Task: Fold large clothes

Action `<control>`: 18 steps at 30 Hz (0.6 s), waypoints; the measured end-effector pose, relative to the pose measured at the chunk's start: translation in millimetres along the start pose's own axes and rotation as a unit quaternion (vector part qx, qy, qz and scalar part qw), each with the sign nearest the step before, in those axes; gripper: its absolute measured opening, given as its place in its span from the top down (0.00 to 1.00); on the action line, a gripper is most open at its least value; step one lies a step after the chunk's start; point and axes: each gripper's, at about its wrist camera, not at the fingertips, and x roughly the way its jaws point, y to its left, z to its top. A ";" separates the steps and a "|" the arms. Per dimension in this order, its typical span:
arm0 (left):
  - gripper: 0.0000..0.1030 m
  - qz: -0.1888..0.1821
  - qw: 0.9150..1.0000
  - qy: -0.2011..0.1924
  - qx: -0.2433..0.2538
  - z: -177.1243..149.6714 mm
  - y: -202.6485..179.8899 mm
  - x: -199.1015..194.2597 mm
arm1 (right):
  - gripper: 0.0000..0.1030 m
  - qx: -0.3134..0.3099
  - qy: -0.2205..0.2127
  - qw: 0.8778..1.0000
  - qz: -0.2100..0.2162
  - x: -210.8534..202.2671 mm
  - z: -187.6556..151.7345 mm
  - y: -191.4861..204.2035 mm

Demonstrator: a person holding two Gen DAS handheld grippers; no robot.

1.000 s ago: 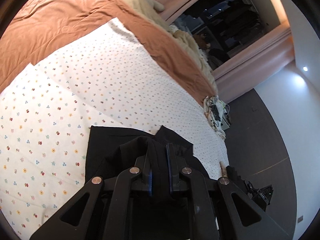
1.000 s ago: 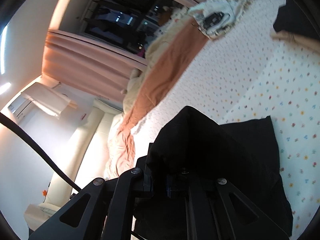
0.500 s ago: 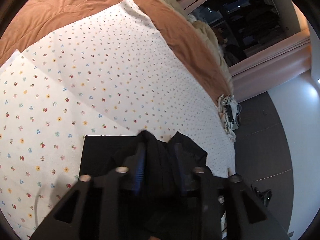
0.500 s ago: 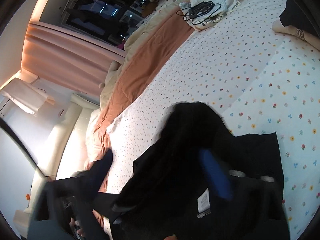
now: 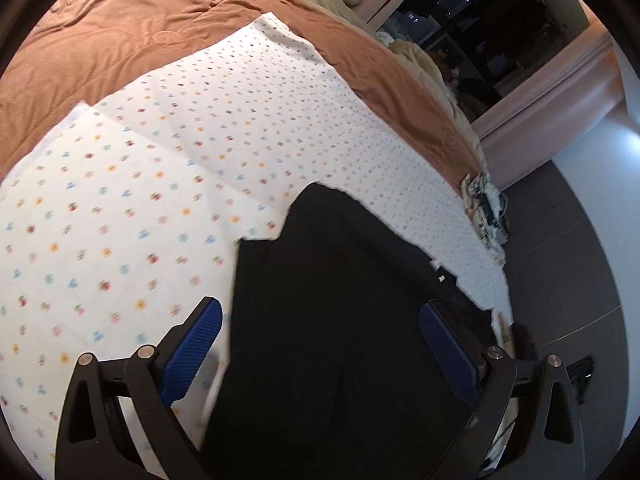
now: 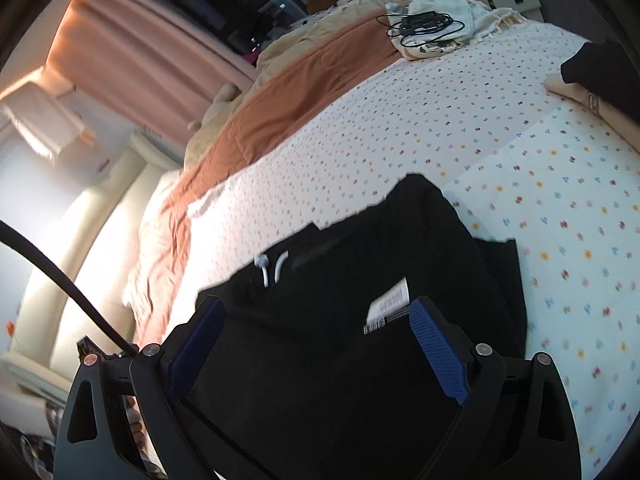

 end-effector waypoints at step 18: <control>0.93 0.066 0.995 0.057 0.050 -81.6 37.3 -14.4 | 0.34 -0.148 0.082 0.984 -0.064 -16.4 -91.3 89.2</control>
